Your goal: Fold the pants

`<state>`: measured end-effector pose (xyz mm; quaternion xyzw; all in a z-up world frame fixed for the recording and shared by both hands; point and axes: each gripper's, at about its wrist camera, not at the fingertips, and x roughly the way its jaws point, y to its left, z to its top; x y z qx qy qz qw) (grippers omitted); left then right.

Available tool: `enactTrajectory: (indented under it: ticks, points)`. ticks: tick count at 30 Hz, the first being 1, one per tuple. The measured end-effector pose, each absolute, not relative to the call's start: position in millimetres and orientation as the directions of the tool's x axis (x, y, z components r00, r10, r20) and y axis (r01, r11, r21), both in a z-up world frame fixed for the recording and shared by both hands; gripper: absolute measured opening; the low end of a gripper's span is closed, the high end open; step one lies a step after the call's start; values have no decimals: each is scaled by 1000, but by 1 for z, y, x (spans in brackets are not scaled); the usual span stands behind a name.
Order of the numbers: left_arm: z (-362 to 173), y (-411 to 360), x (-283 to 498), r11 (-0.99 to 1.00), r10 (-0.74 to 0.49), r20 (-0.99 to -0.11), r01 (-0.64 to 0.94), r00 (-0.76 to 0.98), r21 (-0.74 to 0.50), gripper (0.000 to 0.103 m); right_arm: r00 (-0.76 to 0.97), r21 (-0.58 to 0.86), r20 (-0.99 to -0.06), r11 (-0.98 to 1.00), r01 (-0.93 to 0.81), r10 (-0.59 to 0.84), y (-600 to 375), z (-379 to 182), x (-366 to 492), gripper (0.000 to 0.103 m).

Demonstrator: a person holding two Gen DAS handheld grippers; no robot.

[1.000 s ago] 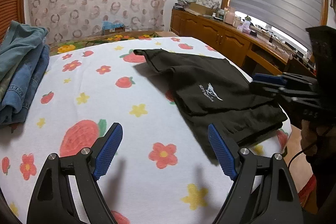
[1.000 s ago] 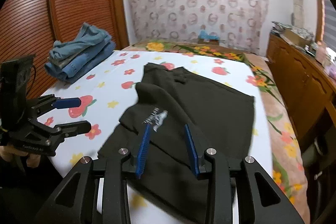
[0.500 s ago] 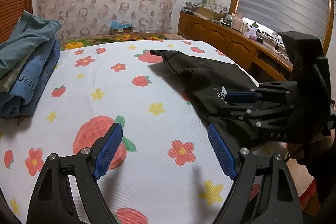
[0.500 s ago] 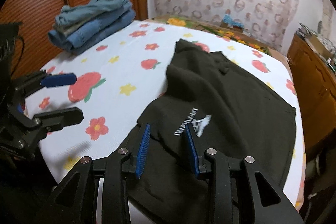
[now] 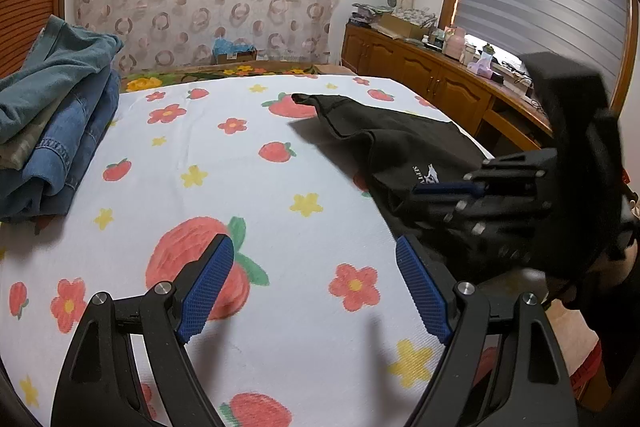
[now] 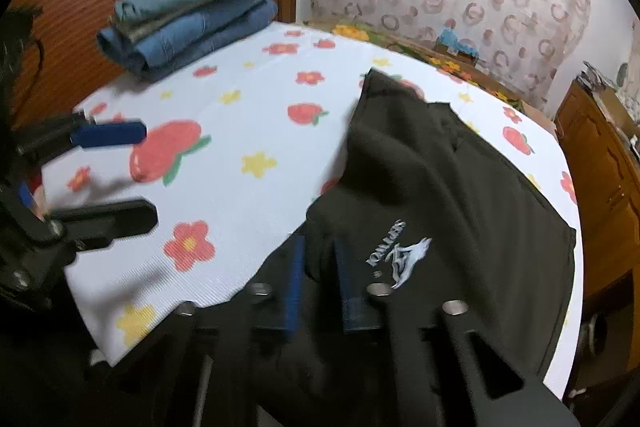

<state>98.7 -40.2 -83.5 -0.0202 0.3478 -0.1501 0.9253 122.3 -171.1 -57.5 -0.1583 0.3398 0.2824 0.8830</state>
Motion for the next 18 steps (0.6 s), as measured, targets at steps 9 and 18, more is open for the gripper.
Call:
enactTrajectory:
  ticks: [9, 18]
  points:
    - [-90, -44, 97, 951, -300, -646, 277, 702, -140, 84, 667, -50, -611, 821, -569, 426, -190, -34, 118, 2]
    - [-92, -49, 93, 947, -311, -648, 287, 696, -146, 84, 749, -95, -561, 871, -481, 352, -224, -5, 130, 2]
